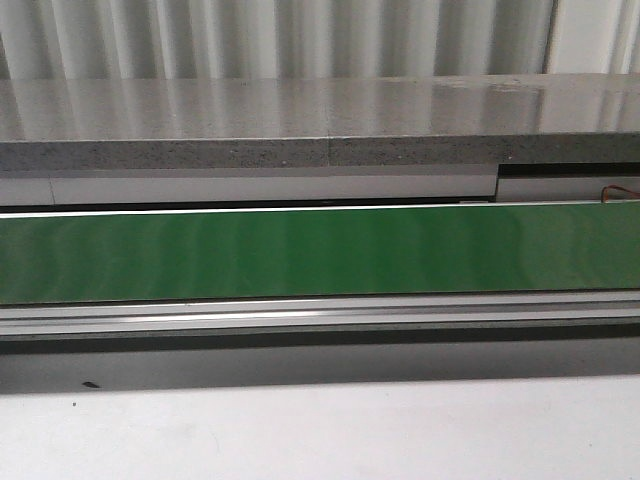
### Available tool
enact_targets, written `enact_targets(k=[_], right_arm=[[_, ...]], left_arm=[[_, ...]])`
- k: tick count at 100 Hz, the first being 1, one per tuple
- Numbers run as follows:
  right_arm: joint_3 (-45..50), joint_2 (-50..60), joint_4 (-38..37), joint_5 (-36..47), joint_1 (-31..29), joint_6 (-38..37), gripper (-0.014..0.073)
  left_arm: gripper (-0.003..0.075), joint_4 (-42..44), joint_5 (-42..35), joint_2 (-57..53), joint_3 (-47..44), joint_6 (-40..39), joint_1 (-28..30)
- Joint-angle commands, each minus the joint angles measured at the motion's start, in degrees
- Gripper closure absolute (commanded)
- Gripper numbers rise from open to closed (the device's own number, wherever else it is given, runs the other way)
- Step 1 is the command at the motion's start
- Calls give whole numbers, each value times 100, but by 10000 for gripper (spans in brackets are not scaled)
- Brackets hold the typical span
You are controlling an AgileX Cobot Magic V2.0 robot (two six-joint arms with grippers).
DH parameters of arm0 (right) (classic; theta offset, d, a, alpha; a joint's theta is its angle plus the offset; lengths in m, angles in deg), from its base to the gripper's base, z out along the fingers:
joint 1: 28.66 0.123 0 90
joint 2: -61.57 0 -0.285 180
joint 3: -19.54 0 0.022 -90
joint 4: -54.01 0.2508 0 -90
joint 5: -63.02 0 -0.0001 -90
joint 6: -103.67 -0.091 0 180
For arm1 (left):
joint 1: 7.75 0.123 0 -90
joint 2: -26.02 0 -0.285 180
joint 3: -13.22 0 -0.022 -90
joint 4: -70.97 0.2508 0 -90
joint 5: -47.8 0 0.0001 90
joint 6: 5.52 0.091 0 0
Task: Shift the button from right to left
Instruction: 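Move the right gripper down over the yellow button in the green tray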
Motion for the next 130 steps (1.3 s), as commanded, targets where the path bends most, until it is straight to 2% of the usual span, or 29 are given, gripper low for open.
enact_targets(k=[1, 84, 105, 130], right_arm=[[-120, 113, -52, 423, -32, 41, 662], [-163, 113, -81, 392, -33, 41, 662], [-839, -81, -81, -730, -33, 41, 662], [-2077, -1152, -101, -2269, -31, 41, 662]], left_arm=[[741, -19, -462, -192, -221, -48, 0], [741, -19, -462, -192, -221, -48, 0], [741, -19, -462, -192, -221, -48, 0], [741, -19, -462, -192, -221, -38, 0]])
